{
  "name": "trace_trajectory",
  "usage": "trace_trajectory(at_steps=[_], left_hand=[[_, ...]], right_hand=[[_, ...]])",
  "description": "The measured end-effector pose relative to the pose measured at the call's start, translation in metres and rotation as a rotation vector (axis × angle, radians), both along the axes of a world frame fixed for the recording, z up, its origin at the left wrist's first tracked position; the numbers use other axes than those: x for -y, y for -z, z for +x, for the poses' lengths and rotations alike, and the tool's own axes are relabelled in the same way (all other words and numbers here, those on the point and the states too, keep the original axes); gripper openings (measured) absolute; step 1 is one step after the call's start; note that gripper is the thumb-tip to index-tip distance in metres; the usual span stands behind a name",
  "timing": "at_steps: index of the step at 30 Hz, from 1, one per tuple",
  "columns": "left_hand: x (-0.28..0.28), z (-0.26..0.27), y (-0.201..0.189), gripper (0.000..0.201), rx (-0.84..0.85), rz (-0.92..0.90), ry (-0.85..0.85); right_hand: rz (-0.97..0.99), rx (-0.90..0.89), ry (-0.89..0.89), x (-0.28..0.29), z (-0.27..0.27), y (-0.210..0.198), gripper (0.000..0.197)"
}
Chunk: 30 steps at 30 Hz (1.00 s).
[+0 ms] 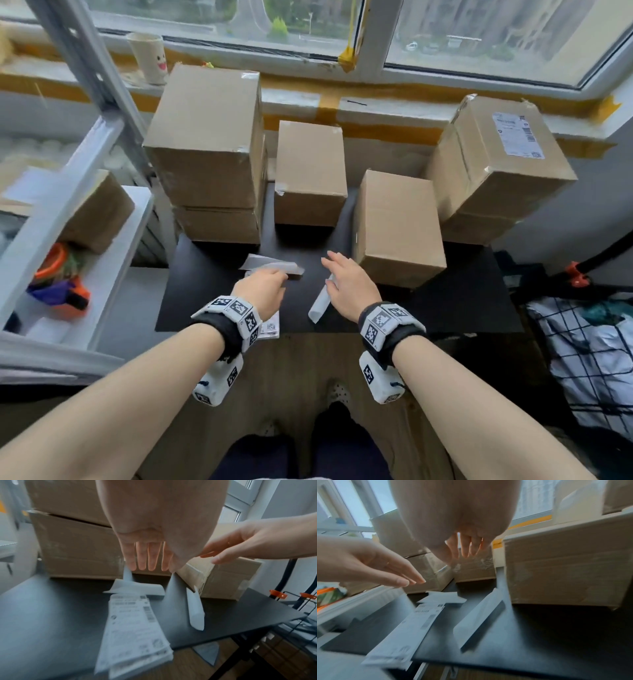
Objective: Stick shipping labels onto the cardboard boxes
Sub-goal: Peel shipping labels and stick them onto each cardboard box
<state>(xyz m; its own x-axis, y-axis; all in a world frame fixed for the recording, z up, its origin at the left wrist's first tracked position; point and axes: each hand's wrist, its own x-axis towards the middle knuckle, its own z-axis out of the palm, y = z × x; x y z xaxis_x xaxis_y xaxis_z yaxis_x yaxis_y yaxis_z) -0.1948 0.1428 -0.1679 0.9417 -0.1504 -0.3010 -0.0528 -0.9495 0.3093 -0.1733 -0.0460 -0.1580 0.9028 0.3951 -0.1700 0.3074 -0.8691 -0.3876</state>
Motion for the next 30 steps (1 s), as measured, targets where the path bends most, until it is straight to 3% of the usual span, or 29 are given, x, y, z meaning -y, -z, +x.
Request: trace_trajectory(at_steps=[11,23,30], left_hand=[[-0.055,-0.062,0.058,0.042,-0.099,0.053,-0.032],[-0.068,-0.069,0.100,0.047,-0.004,0.059,-0.053],[-0.068,-0.065,0.102,0.025,0.196,0.024,-0.033]], right_hand=[[-0.023,-0.177,-0.186,-0.067,-0.049,0.063,0.047],[0.025,-0.133,-0.123,-0.086,-0.050,0.102,0.053],[0.038,-0.051,-0.121,-0.090,-0.050,0.112,0.048]])
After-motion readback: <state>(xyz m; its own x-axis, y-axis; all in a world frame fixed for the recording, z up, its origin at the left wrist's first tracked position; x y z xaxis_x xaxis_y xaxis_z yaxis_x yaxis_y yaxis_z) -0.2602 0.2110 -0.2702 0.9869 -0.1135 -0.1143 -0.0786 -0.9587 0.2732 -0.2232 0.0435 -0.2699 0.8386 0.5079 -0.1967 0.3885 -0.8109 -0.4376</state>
